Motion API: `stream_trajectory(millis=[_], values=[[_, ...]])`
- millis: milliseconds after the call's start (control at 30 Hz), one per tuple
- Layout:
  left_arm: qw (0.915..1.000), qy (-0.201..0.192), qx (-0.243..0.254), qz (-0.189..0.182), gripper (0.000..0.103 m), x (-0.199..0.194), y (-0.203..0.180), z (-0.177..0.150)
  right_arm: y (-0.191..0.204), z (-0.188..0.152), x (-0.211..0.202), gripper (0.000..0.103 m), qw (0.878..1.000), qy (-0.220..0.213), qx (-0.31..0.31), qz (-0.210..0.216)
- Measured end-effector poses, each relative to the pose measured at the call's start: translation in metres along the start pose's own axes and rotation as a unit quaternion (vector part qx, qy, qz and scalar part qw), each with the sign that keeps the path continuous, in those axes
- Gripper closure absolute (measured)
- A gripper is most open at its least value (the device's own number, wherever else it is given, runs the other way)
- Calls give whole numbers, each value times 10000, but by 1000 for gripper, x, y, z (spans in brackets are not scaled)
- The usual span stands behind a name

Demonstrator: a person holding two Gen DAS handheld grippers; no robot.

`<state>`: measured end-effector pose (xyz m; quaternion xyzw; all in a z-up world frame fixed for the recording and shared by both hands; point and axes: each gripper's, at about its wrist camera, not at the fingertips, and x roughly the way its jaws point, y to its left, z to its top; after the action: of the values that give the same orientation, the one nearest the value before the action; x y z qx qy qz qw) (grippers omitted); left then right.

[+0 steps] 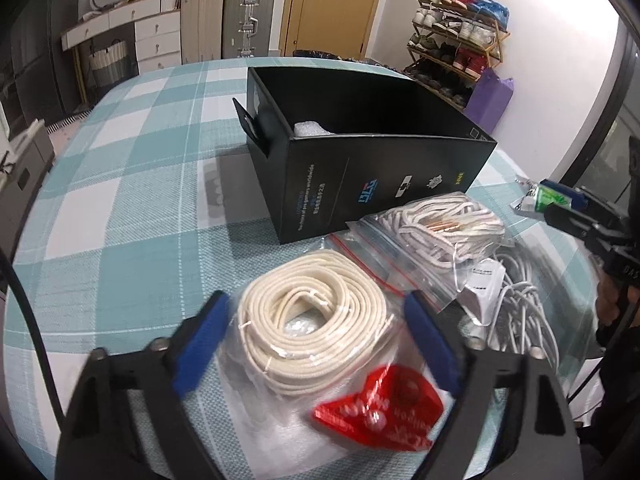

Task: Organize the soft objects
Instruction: 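Grasp the green sachet with right tool while left tool grasps the bagged rope coil, then carry the rope bag with left tool while right tool carries the sachet over the box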

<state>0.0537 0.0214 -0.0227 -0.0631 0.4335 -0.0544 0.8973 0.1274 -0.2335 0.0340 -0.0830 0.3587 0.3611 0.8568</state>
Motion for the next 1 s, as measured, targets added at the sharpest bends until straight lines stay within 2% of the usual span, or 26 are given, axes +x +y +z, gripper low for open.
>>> stream_trajectory(millis=[200,400,600,1000], values=[[9999,-73,47,66,51,-3,3,-1,3,0,-1,44,10000,-10,-33,20],[9999,-135,86,40,65,-5,3,0,6,2,-1,44,10000,-34,-60,42],[9998,-185,32,-9,71,-10,5,0,8,5,-1,44,9999,-87,-82,67],[9979,-600,-254,-18,72,-41,15,0,15,11,-6,44,9996,-223,-161,94]])
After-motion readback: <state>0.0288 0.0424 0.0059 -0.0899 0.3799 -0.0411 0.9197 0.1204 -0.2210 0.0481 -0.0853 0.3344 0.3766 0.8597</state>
